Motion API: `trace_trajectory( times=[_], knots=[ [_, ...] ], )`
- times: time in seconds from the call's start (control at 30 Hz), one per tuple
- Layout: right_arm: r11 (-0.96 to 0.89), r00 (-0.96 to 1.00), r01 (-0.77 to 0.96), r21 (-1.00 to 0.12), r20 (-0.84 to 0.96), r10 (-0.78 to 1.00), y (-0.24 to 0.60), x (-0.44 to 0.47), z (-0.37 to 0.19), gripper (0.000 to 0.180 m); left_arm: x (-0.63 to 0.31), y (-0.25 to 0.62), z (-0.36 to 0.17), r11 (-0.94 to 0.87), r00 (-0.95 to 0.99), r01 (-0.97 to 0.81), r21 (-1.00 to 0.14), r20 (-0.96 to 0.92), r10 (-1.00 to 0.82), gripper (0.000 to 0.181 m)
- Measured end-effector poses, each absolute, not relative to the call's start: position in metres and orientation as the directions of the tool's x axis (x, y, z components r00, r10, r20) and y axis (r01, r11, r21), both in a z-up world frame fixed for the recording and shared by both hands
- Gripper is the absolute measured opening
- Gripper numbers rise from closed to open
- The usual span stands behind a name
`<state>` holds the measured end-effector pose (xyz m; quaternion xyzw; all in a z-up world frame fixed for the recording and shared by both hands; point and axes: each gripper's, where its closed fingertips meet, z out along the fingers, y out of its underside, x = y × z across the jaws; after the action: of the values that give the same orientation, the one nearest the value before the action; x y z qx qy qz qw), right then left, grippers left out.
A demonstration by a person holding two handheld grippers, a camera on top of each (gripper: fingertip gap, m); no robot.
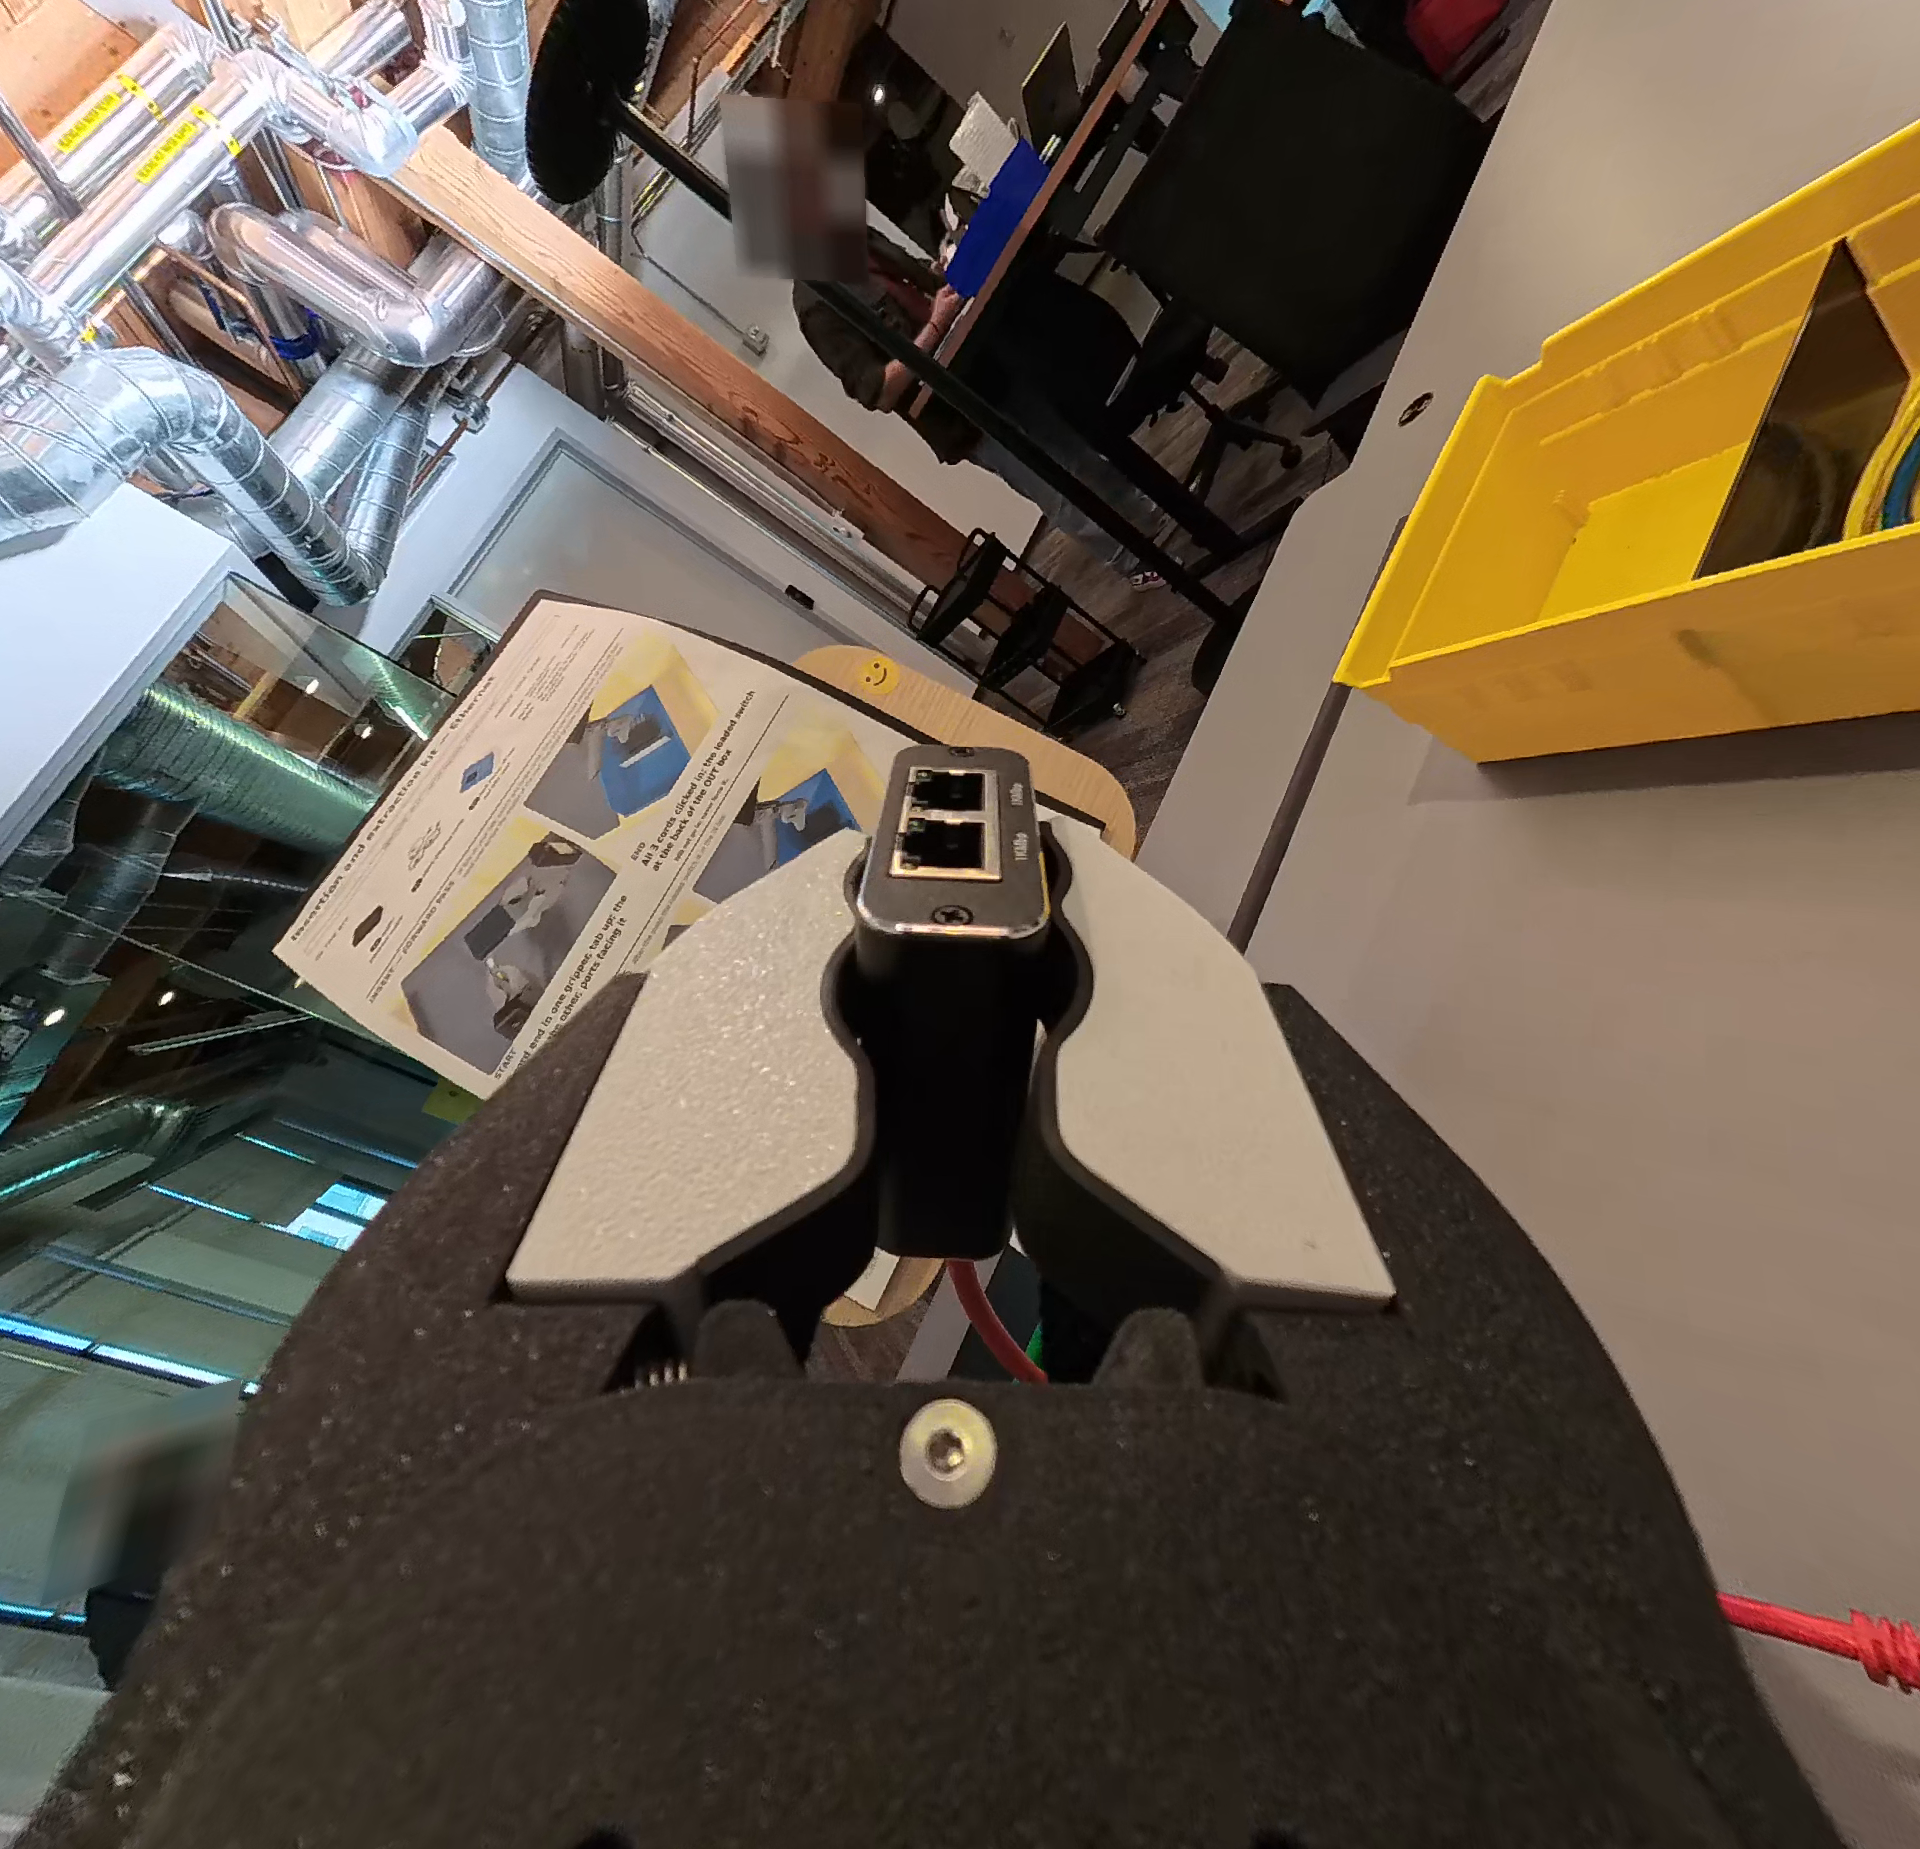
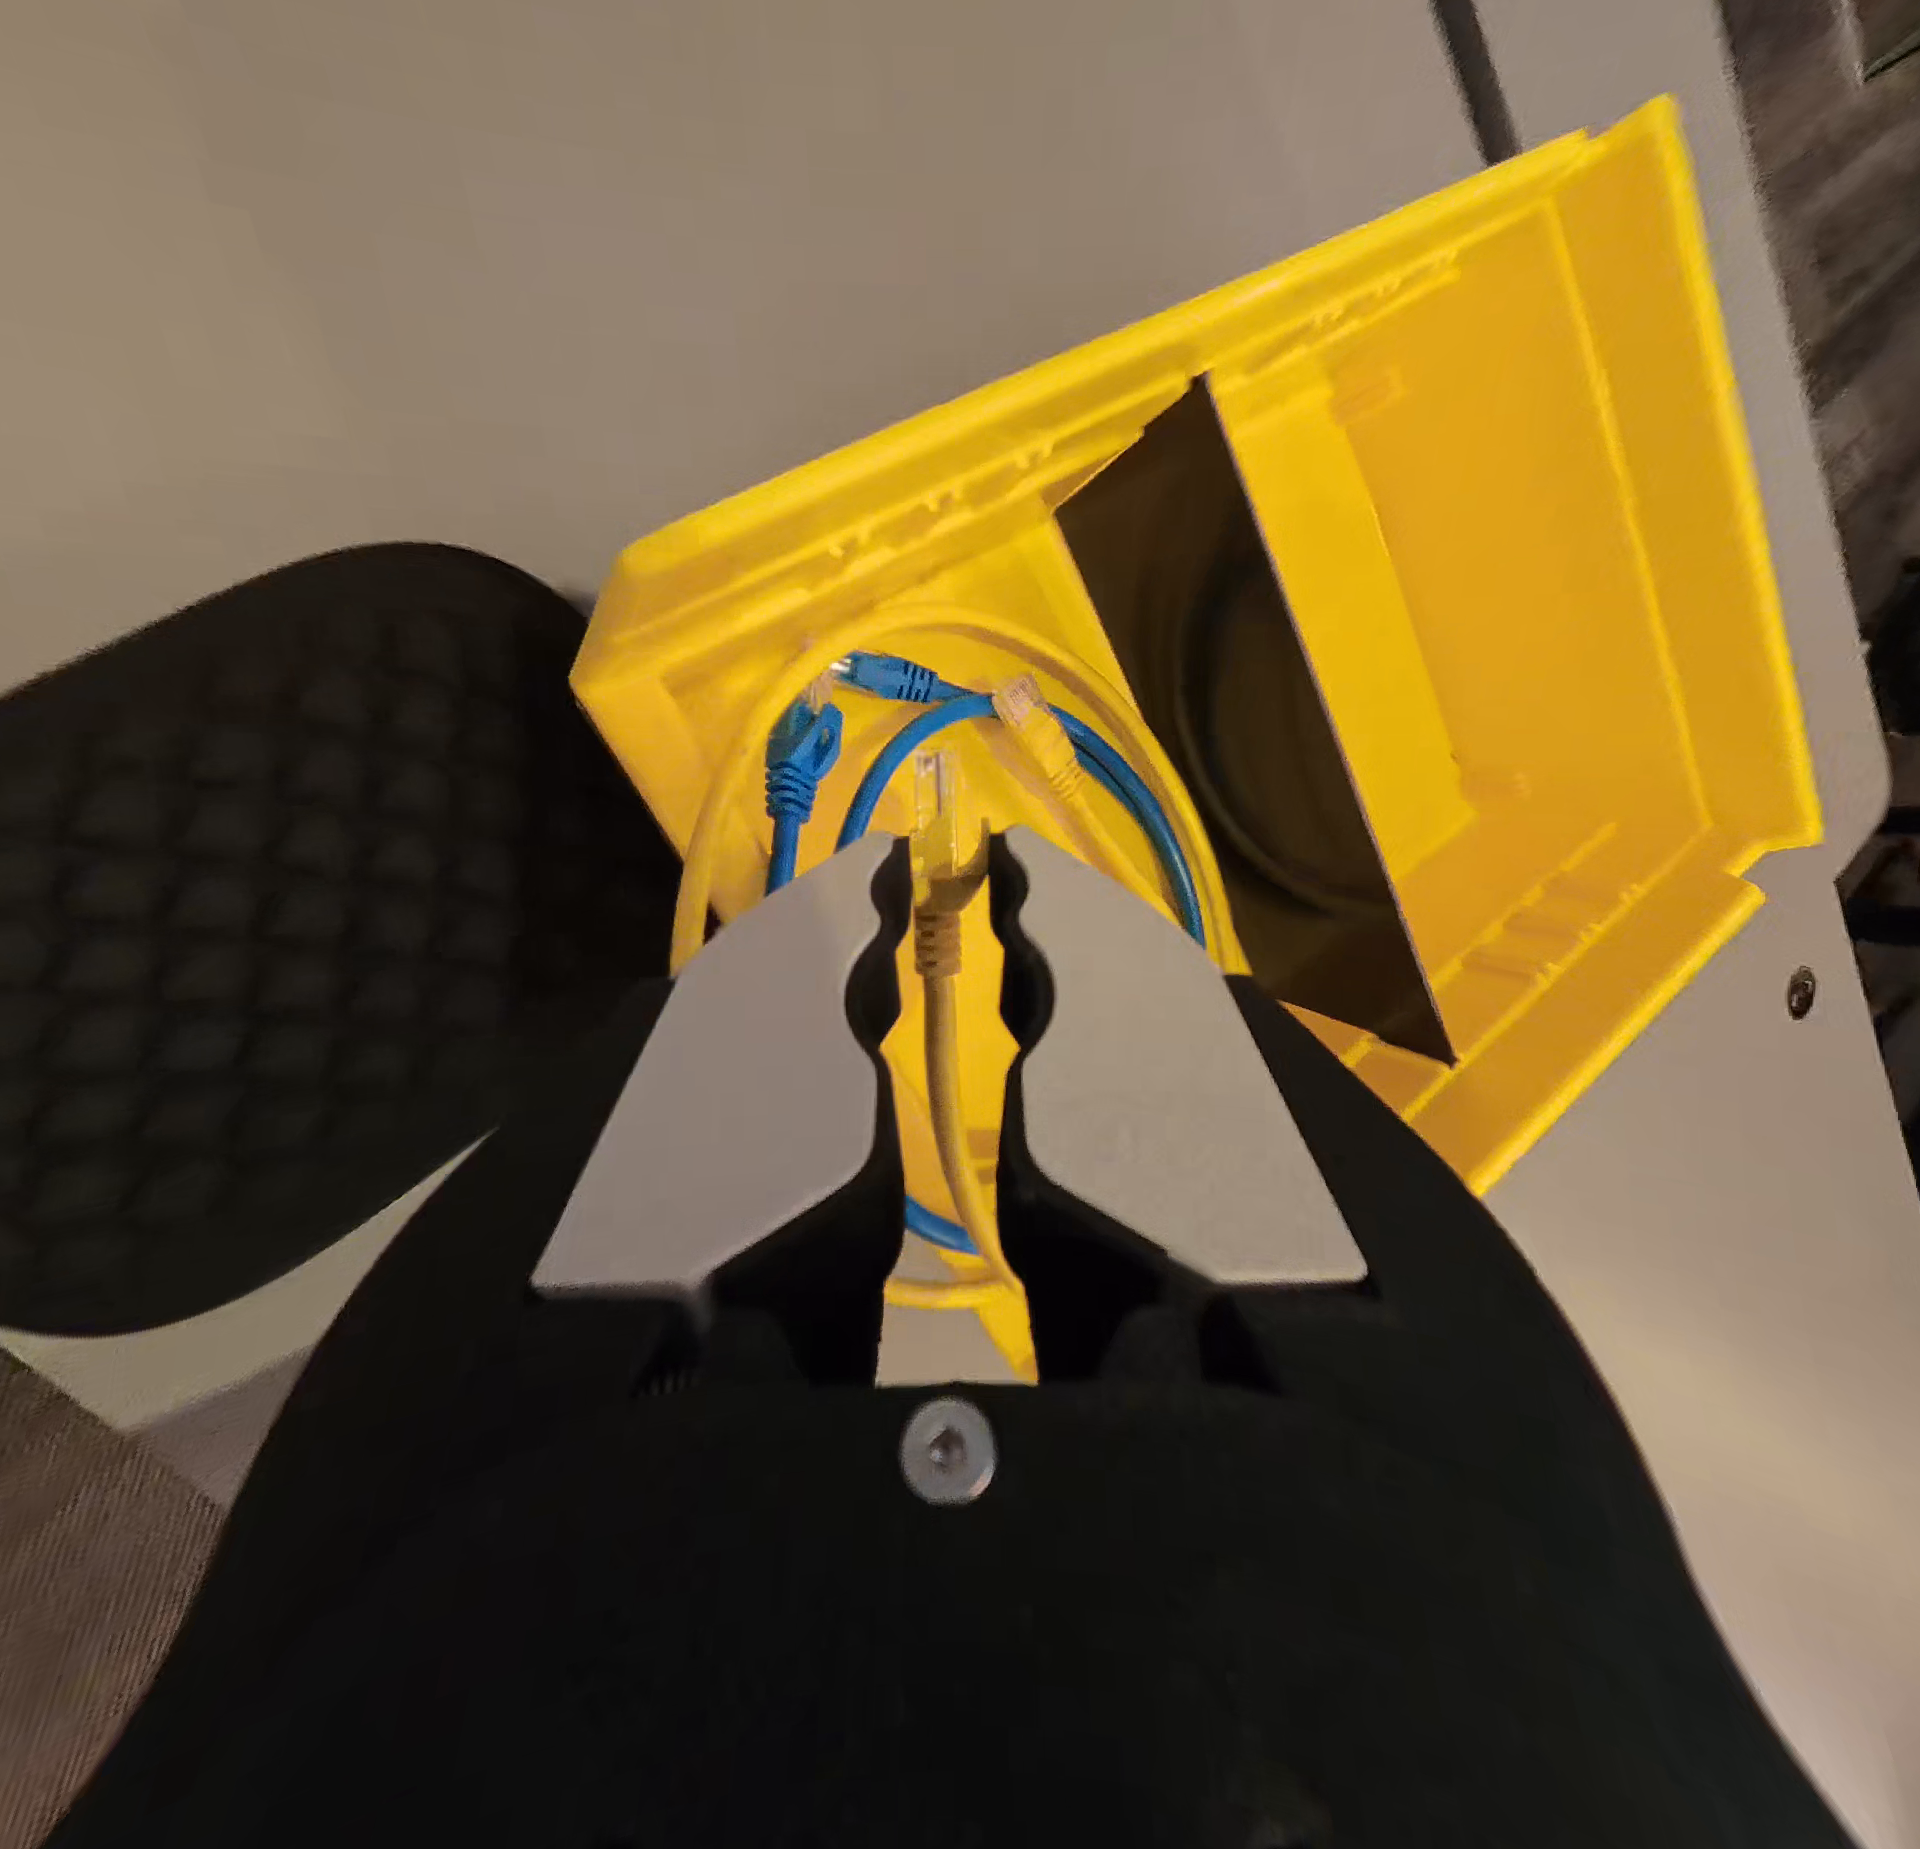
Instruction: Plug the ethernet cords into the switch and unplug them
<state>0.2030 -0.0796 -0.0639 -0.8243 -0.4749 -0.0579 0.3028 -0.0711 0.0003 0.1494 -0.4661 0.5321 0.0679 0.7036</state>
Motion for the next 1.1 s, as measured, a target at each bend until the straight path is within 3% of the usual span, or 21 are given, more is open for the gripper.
trace_trajectory(
  times=[0.07,0.13,0.27,0.43,0.5,0.67,0.83,0.93,0.97,1.0,1.1],
  knots=[
    [-0.387,0.530,0.829,-0.405,0.344,0.775,-0.078,0.197,-0.078,0.016,-0.070,0.000,0.148,0.556,0.418,-0.596,-0.579,-0.815,-0.400,0.026],
    [-0.436,0.544,0.798,-0.416,0.186,0.818,-0.086,0.184,-0.090,0.021,-0.070,0.000,0.147,0.555,0.414,-0.601,-0.576,-0.818,-0.400,0.026],
    [-0.466,0.569,0.712,-0.526,0.042,0.822,-0.086,0.174,-0.072,0.032,-0.070,0.000,0.147,0.554,0.415,-0.595,-0.583,-0.813,-0.410,0.026],
    [-0.236,0.562,0.583,-0.777,0.176,0.808,-0.071,0.150,0.014,0.039,-0.062,-0.011,0.147,0.575,0.394,-0.483,-0.660,-0.750,-0.531,0.026],
    [-0.060,0.535,0.533,-0.844,0.281,0.797,-0.068,0.118,0.048,0.051,-0.057,-0.022,0.150,0.583,0.372,-0.391,-0.712,-0.702,-0.607,0.026],
    [0.288,0.409,0.316,-0.904,0.404,0.818,-0.072,0.013,0.087,0.054,-0.051,-0.058,0.162,0.553,0.236,-0.122,-0.824,-0.565,-0.790,0.026],
    [0.289,0.285,0.045,-0.956,0.290,0.914,-0.059,-0.072,0.093,0.054,-0.056,-0.087,0.178,0.457,0.085,0.099,-0.884,-0.450,-0.889,0.026],
    [0.286,0.246,-0.035,-0.958,0.269,0.931,-0.048,-0.100,0.093,0.047,-0.061,-0.089,0.181,0.426,0.051,0.142,-0.894,-0.423,-0.905,0.026],
    [0.297,0.244,-0.049,-0.954,0.277,0.929,-0.045,-0.104,0.094,0.036,-0.062,-0.088,0.181,0.423,0.051,0.141,-0.895,-0.420,-0.906,0.026],
    [0.320,0.237,-0.055,-0.946,0.299,0.925,-0.044,-0.105,0.095,0.011,-0.062,-0.085,0.180,0.422,0.054,0.139,-0.896,-0.418,-0.907,0.026],
    [0.331,0.291,-0.031,-0.943,0.308,0.906,-0.028,-0.094,0.101,0.006,-0.067,-0.077,0.180,0.410,0.073,0.134,-0.902,-0.404,-0.912,0.028]
  ],
)
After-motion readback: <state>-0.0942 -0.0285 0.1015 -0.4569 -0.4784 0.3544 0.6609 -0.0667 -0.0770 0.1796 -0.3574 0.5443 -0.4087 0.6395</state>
